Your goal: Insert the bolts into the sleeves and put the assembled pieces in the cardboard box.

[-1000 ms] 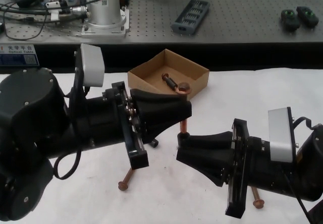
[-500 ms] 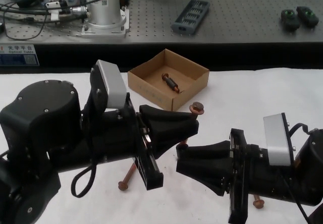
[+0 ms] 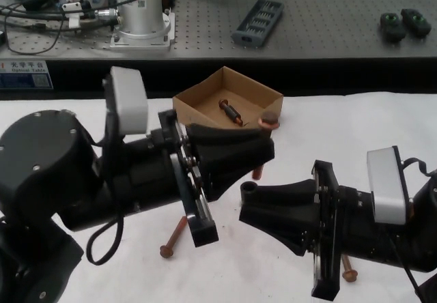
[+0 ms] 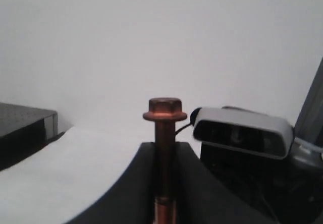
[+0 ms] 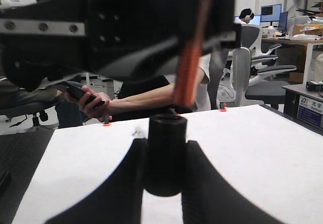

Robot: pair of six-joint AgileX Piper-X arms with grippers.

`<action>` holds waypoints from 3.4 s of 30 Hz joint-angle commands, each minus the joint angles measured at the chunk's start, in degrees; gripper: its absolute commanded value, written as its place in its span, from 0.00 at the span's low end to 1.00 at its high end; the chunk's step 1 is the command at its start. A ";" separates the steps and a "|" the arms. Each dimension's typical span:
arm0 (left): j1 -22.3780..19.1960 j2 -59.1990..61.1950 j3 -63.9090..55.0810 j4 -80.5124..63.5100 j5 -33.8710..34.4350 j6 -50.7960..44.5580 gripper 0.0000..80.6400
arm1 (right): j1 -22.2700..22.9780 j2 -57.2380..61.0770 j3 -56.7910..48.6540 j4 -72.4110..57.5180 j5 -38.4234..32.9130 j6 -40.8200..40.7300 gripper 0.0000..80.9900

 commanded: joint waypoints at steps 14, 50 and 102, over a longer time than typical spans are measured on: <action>-0.35 -5.34 1.84 -2.28 -1.14 -1.19 0.01 | -1.57 -0.71 -0.22 -1.97 1.49 0.39 0.07; -0.75 -2.66 6.05 -0.93 -4.51 2.22 0.01 | -1.57 -0.71 -0.22 -4.79 -4.94 3.16 0.07; -0.75 0.54 5.92 -13.66 -2.20 -10.01 0.01 | -1.57 -0.71 -0.22 -5.62 -5.06 3.99 0.07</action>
